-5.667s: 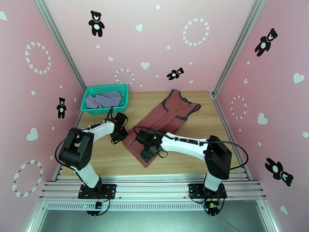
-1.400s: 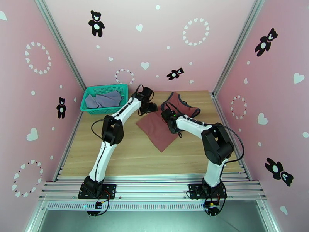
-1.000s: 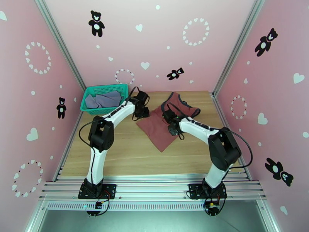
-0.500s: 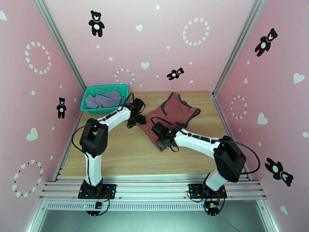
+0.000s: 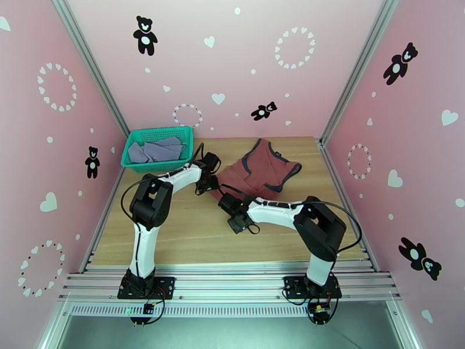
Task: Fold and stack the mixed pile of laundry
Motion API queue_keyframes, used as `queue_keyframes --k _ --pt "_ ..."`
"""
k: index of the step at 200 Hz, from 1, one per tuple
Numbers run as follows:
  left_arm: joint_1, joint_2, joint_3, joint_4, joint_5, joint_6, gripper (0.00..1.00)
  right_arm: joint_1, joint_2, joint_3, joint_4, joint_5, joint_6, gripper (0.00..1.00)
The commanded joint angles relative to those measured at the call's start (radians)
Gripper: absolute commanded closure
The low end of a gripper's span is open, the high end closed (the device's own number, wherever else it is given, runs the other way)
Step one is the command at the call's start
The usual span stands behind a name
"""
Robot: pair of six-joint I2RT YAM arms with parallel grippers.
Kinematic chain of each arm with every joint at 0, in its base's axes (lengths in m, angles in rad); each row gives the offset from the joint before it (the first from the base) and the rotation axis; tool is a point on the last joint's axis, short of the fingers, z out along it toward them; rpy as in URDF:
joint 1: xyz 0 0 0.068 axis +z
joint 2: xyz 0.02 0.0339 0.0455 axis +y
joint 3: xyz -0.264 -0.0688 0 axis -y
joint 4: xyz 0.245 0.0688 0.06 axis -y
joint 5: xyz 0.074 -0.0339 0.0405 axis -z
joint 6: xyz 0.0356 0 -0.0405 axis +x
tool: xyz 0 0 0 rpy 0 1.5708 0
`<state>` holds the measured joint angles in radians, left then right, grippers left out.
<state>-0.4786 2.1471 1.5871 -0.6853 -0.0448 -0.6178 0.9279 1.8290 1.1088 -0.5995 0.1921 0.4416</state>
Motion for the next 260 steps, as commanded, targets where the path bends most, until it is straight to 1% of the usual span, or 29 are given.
queue_keyframes --k 1,13,26,30,51,60,104,116,144,155,168,178,179,187,205,235,260 --pt "0.006 0.007 -0.02 0.066 -0.068 -0.015 0.79 0.002 0.059 -0.005 -0.041 0.046 0.028 0.66" --pt "0.006 -0.004 -0.039 0.073 -0.077 -0.016 0.87 0.003 0.061 -0.01 -0.051 0.057 0.031 0.73" --pt "0.006 -0.019 -0.059 0.069 -0.094 -0.011 0.96 0.003 0.054 -0.018 -0.055 0.055 0.028 0.85" --pt "0.006 -0.024 -0.065 0.068 -0.099 -0.01 1.0 0.003 0.051 -0.021 -0.056 0.05 0.027 0.87" --pt "0.009 -0.065 -0.119 0.058 -0.11 0.002 1.0 0.018 0.031 -0.03 -0.057 0.012 -0.002 0.98" --pt "0.009 -0.089 -0.153 0.056 -0.114 0.006 1.0 0.034 0.025 -0.028 -0.061 -0.01 -0.025 1.0" --pt "0.013 -0.237 -0.364 0.03 -0.14 -0.001 1.0 0.134 0.03 0.0 -0.081 -0.175 -0.138 1.0" --pt "0.012 -0.28 -0.427 0.026 -0.142 -0.017 1.0 0.15 0.04 -0.002 -0.092 -0.195 -0.15 1.0" --pt "0.012 -0.369 -0.562 0.046 -0.105 -0.065 0.99 0.172 0.04 -0.027 -0.105 -0.215 -0.136 1.0" --pt "0.012 -0.401 -0.601 0.046 -0.105 -0.079 0.89 0.176 0.028 -0.041 -0.105 -0.217 -0.12 0.93" --pt "0.012 -0.438 -0.626 0.042 -0.111 -0.088 0.69 0.177 0.006 -0.055 -0.106 -0.207 -0.097 0.81" --pt "0.012 -0.457 -0.626 0.032 -0.117 -0.085 0.59 0.177 -0.012 -0.059 -0.109 -0.192 -0.085 0.73" --pt "0.011 -0.458 -0.626 0.03 -0.118 -0.085 0.57 0.177 -0.014 -0.059 -0.111 -0.19 -0.084 0.73" --pt "0.012 -0.465 -0.611 0.015 -0.125 -0.081 0.51 0.177 -0.027 -0.057 -0.119 -0.17 -0.075 0.69" --pt "0.012 -0.464 -0.565 -0.014 -0.127 -0.069 0.46 0.175 -0.05 -0.043 -0.142 -0.139 -0.067 0.59" --pt "0.011 -0.465 -0.512 -0.049 -0.144 -0.051 0.42 0.175 -0.099 -0.044 -0.161 -0.141 -0.062 0.51" --pt "0.011 -0.473 -0.51 -0.065 -0.158 -0.041 0.38 0.175 -0.163 -0.061 -0.169 -0.149 -0.068 0.44"
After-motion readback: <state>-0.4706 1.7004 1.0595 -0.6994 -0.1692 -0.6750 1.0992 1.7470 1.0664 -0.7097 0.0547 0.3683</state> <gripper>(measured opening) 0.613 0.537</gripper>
